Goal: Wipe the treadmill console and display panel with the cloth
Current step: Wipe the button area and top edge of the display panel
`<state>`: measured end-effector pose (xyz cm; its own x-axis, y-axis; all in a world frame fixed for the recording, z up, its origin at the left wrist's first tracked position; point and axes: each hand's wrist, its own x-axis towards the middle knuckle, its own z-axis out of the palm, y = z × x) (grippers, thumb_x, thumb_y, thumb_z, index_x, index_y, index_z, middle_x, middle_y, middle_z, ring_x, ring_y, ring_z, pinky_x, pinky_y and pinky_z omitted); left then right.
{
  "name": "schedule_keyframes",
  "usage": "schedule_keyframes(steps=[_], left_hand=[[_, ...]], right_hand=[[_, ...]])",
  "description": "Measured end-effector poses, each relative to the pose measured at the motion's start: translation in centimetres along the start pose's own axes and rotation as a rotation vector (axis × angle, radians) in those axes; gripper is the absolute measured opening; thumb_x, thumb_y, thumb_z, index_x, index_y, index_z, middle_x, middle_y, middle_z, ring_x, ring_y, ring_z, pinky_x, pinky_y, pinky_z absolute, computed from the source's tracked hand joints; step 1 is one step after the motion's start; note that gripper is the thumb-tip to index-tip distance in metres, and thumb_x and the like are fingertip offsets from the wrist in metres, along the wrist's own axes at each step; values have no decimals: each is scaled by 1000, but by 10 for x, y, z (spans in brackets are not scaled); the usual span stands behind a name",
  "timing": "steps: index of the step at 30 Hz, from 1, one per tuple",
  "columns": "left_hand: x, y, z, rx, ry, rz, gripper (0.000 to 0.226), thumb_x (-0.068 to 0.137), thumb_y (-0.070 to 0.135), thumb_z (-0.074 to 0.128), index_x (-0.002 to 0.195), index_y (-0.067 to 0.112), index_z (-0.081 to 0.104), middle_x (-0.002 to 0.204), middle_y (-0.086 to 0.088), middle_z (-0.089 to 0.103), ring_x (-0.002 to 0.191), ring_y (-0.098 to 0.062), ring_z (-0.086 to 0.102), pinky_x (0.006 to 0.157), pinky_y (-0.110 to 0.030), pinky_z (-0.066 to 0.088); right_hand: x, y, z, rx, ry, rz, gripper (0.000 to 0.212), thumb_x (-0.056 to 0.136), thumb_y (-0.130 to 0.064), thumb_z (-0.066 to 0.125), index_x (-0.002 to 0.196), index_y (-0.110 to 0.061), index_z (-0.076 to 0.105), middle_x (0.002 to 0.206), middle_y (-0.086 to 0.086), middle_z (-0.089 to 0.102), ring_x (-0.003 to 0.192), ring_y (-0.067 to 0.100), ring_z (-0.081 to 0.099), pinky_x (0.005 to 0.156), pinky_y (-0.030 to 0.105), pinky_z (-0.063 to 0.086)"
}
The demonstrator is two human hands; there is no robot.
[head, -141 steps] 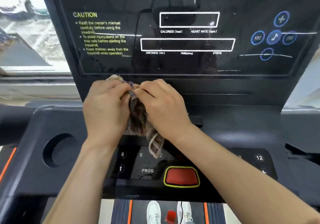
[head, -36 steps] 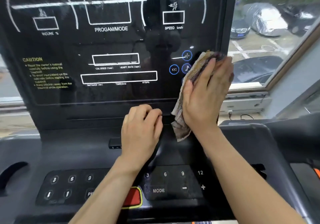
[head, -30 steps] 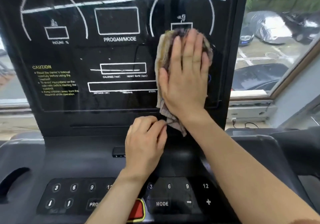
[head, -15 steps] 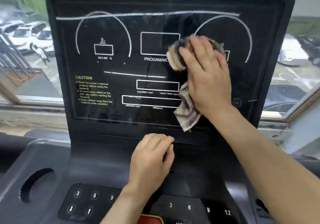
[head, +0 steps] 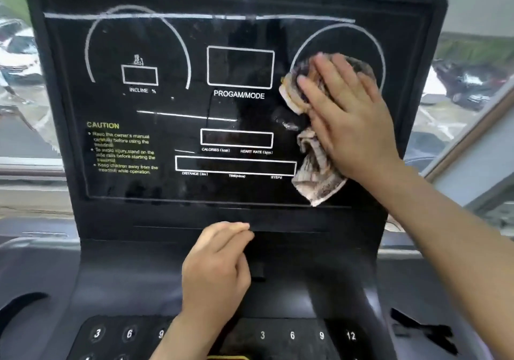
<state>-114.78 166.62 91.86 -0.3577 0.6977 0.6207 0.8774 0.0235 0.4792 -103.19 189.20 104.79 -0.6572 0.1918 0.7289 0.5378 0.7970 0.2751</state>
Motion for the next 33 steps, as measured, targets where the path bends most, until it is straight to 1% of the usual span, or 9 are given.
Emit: schedule_keyframes(steps=[7,12,16,20,22,24,29,31,33], left_hand=[[8,-6,9,-77,112,31,36,78,9,44,76,19,78,90,15,71,89,-5,59,86,-8,42],[6,-23,1,-114,58,79,36,74,12,44,69,21,78,80,9,74,86,-7,61,84,-9,42],[5,-39,-30,-205,137,51,32,77,7,46,78,12,78,99,3,72,95,-14,65,94,-21,47],[27,-74,-72,-88,282,-196,32,79,8,54,105,8,73,116,-12,63,103,-33,55,104,-25,35],[39,-94,-85,-78,274,-308,44,78,20,59,121,12,63,124,-14,52,112,-38,47,107,-39,34],[47,-101,-88,-97,275,-394,57,76,21,71,129,16,50,126,-12,43,120,-35,40,107,-51,33],[41,-118,-94,-80,278,-431,70,72,11,80,133,14,45,129,-15,41,122,-33,34,105,-43,26],[32,-130,-98,-86,291,-387,71,75,17,80,134,8,43,128,-19,43,119,-32,34,106,-35,22],[23,-143,-100,-110,280,-384,73,77,28,78,136,7,41,128,-21,44,119,-32,35,108,-28,19]], right_hand=[[44,-56,15,26,124,414,54,98,-31,42,150,-16,36,158,12,26,147,27,20,117,45,18],[-15,-154,28,146,-99,-1,48,96,-32,45,144,-26,46,157,-1,30,146,16,24,115,39,23],[6,-123,22,52,-127,-79,48,97,-34,43,145,-27,45,156,0,33,145,17,27,113,39,27],[84,-93,19,1,104,373,52,97,-32,40,147,-19,41,156,9,32,146,25,25,116,42,20],[94,-125,27,5,144,578,55,97,-31,39,149,-16,35,158,11,27,147,26,20,117,43,17],[69,-183,40,29,37,490,57,97,-32,39,151,-17,31,161,9,20,149,24,13,117,43,13],[16,-235,41,58,-177,1,51,98,-32,42,148,-24,40,158,2,29,147,18,23,114,40,24],[33,-209,35,-1,-137,-1,50,97,-31,44,146,-22,42,155,5,34,145,21,28,111,42,30],[64,-180,33,-50,-25,199,51,97,-30,43,147,-18,41,155,10,34,144,26,28,112,44,27]])
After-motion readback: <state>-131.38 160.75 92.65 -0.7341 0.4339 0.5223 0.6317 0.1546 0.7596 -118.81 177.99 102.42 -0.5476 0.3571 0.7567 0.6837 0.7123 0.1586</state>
